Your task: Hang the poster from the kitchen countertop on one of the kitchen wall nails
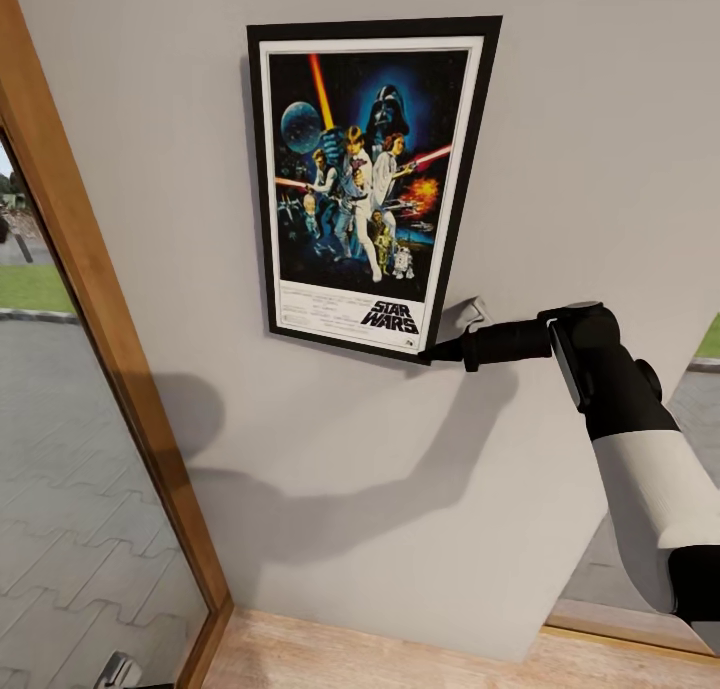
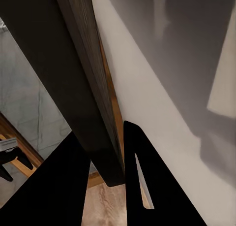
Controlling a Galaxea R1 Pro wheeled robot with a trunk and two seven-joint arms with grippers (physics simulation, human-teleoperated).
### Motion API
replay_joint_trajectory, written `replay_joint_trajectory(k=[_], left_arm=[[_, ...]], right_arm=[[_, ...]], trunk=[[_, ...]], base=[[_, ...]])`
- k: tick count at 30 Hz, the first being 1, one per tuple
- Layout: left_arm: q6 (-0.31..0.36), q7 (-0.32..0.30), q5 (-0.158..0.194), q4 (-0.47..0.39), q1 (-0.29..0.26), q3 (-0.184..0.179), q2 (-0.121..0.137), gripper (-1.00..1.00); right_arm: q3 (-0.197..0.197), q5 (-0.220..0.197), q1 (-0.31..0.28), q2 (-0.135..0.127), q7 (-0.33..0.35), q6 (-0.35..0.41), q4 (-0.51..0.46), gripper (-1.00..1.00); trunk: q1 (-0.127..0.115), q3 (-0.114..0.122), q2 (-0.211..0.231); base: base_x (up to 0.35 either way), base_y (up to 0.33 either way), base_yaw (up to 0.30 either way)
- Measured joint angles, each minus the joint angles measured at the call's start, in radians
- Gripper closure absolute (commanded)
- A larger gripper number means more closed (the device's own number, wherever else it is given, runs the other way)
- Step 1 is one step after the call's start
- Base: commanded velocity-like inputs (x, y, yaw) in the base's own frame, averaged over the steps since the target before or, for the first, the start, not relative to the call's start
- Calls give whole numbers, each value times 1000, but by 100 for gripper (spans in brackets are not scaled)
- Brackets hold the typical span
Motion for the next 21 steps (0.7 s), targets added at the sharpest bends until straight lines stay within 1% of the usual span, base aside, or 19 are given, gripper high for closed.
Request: replay_joint_trajectory(k=[9, 12, 18, 19, 20, 21], left_arm=[[0, 0, 0, -3, 3, 0, 1, -100], [0, 0, -1, -11, 10, -1, 5, -100], [0, 0, -1, -15, 14, -1, 7, -100], [0, 0, -2, -15, 15, -1, 7, -100], [0, 0, -1, -15, 15, -1, 7, -100], [0, 0, -1, -16, 15, -1, 8, -100]], right_arm=[[0, 0, 0, 0, 0, 2, -1, 100], [0, -13, 1, -1, -2, 16, -8, 100], [0, -22, 1, -2, -3, 43, -12, 100], [107, -45, 5, -37, 74, 35, -17, 100], [128, -35, 2, -55, 115, -30, -14, 100], [124, -34, 2, -53, 115, -31, -14, 100]], trunk=[[0, 0, 0], [0, 0, 0], [0, 0, 0], [0, 0, 1], [0, 0, 0], [0, 0, 0]], base=[[0, 0, 0], [0, 0, 0], [0, 0, 0], [0, 0, 0], [0, 0, 0], [0, 0, 0]])
